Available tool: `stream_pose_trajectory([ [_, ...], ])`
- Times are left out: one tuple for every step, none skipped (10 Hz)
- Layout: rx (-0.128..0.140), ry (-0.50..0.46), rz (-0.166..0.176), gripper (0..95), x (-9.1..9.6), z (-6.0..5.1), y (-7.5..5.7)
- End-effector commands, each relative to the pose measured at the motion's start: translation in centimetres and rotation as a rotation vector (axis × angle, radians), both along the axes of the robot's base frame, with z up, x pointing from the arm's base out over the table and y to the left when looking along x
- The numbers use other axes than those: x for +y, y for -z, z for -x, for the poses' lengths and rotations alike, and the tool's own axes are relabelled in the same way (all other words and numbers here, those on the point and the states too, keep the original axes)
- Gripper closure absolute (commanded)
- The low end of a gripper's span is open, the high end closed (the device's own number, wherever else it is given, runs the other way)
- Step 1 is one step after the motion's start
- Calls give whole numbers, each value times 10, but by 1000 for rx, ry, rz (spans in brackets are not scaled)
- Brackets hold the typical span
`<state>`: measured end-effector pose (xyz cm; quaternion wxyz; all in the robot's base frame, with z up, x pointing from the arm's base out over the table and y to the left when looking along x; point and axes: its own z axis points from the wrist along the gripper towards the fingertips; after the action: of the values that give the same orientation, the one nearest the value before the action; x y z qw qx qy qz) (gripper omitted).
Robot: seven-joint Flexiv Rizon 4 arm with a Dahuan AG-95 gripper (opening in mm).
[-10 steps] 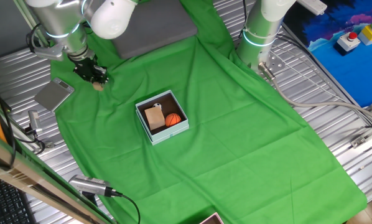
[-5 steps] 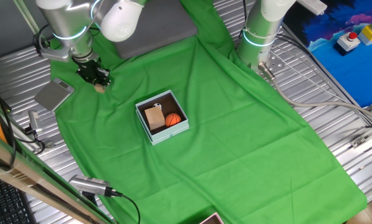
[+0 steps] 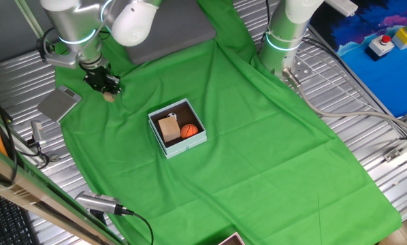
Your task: Take everything out of the gift box
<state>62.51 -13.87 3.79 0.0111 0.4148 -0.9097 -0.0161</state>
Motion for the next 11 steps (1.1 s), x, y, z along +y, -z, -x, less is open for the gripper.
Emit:
stream_pose_trajectory([
  [1,-18,-9,570,0,-2,0],
  [0,-23,-10,380,0,-2,0],
  [0,-27,-11,380,0,-2,0],
  [0,-35,-14,380,-1,-3,-4],
  [7,-45,-13,380,-2,-5,-17],
  [16,-52,-14,380,-3,-6,-28],
  [39,-57,-15,380,0,-3,-50],
  [50,-44,-12,380,5,1,-59],
  [63,-16,-10,570,14,8,-68],
  [78,9,-4,570,27,16,-76],
  [85,32,2,760,37,23,-81],
])
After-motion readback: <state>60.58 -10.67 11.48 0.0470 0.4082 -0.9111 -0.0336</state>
